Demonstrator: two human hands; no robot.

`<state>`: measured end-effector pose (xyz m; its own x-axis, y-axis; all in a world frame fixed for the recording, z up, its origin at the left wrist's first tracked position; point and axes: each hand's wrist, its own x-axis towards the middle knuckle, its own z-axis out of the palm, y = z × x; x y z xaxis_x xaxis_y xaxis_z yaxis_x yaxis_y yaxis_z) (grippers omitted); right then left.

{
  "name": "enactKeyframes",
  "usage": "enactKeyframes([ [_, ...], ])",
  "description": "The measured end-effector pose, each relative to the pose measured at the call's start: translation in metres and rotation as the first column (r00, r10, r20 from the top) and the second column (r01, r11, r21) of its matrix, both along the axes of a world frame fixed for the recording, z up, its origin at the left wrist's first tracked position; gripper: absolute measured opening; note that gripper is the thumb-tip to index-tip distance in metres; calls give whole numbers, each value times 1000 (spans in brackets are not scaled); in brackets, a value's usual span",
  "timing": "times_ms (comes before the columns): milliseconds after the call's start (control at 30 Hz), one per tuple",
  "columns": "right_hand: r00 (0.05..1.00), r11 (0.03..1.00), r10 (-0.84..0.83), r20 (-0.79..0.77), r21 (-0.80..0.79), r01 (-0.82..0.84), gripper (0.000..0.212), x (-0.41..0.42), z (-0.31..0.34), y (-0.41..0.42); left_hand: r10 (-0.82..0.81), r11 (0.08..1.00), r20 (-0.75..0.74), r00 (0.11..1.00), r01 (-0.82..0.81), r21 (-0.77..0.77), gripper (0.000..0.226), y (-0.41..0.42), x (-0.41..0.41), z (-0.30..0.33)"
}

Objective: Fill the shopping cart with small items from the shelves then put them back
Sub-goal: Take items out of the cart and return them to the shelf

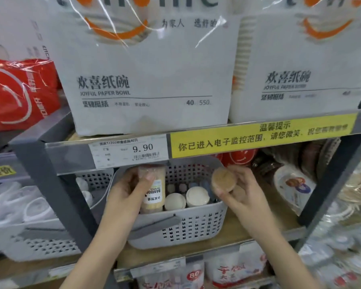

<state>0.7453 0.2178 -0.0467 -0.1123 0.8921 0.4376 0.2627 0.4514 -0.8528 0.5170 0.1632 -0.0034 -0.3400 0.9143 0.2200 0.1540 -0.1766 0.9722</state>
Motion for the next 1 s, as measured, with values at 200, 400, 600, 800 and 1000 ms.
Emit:
enactKeyframes([
  [200, 976, 999, -20, 218, 47, 10, 46, 2, -11, 9, 12, 999, -5, 1000, -12, 50, 50, 12, 10, 3],
  [400, 929, 994, -51, 367, 106, 12, 47, 6, -6, 13, -23, 998, -40, 999, 26, 52, 30, 28, 16, 4],
  [600, 768, 981, -108, 631, 194, -22, 60, 5, 3, 14, -110, 991, -168, 980, 120, 54, 15, 60, 28, 6],
  [800, 759, 968, -154, 633, 252, -15, 51, 3, -13, 18, -316, 949, -274, 908, 307, -77, 20, 89, 40, -4],
  [1000, 887, 968, -112, 447, 252, -6, 51, -6, -37, 13, -400, 912, -275, 874, 350, -213, 18, 104, 52, -3],
])
